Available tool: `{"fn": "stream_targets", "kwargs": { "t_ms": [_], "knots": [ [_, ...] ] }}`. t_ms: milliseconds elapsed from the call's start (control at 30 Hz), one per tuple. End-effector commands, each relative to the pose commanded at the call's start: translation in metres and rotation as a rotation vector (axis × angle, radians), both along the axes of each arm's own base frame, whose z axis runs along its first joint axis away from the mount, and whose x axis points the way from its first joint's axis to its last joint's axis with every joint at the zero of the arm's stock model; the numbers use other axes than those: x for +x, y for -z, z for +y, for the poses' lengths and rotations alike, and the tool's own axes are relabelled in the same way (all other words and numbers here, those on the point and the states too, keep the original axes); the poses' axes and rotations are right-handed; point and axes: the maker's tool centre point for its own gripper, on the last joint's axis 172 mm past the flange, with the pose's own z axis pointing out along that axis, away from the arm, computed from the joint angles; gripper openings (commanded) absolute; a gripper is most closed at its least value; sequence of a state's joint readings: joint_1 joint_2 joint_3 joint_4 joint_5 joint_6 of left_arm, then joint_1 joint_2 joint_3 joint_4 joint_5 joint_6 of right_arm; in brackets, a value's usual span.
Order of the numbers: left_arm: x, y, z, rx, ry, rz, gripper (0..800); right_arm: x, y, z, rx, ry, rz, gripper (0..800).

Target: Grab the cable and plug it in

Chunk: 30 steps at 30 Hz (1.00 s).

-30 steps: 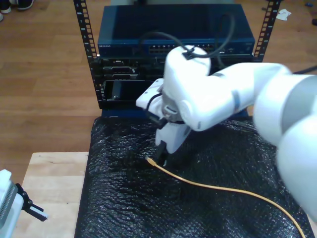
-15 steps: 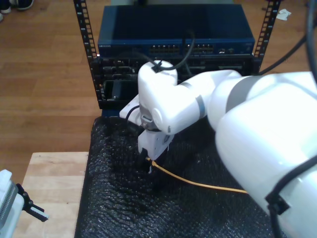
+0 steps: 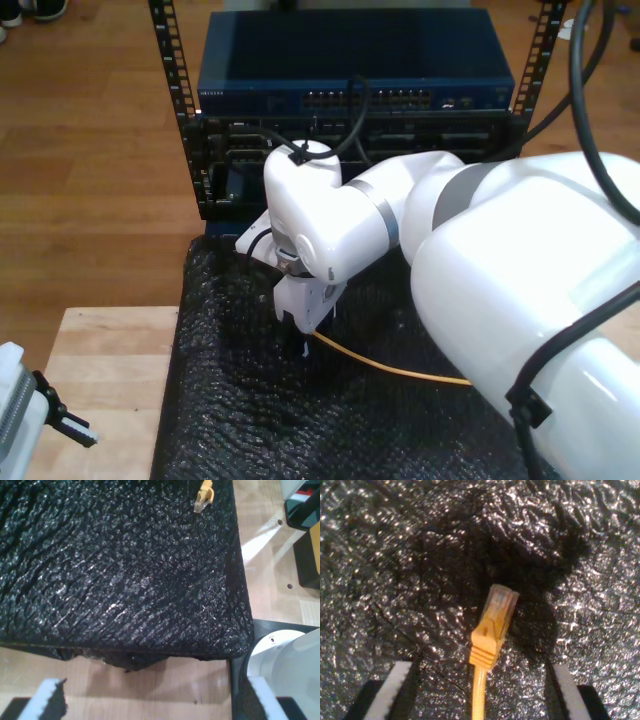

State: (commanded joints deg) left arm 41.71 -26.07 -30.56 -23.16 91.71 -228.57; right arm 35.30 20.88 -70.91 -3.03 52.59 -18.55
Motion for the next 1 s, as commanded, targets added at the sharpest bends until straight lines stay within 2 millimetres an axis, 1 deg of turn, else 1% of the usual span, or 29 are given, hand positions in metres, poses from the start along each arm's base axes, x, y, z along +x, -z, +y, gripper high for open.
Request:
{"fn": "stream_targets", "kwargs": {
  "t_ms": [233,300,367,433,933,1000],
  "knots": [
    [-0.0003,-0.0001,-0.0003,-0.001,0.001,0.001,800,0.0054,0.0005,0.0081,-0.004,-0.020,-0.012,496],
    [-0.0002,-0.0001,-0.0006,-0.001,0.002,0.001,800,0.0062,0.0007,0.0084,-0.004,-0.019,-0.014,465],
    [-0.0003,-0.0001,-0.0003,-0.001,0.001,0.001,800,0.0062,0.0006,0.0085,-0.007,-0.024,-0.016,450],
    [-0.0002,-0.0001,-0.0006,-0.001,0.002,0.001,800,0.0063,0.0012,0.0072,-0.009,-0.023,-0.016,413],
    [0.0002,-0.0005,0.0001,0.000,0.002,-0.001,800,0.0059,0.0016,0.0070,-0.018,-0.029,-0.021,334],
    [0.0002,-0.0005,0.0001,0.000,0.002,-0.001,800,0.0059,0.0016,0.0070,-0.018,-0.029,-0.021,307]
  ]
}}
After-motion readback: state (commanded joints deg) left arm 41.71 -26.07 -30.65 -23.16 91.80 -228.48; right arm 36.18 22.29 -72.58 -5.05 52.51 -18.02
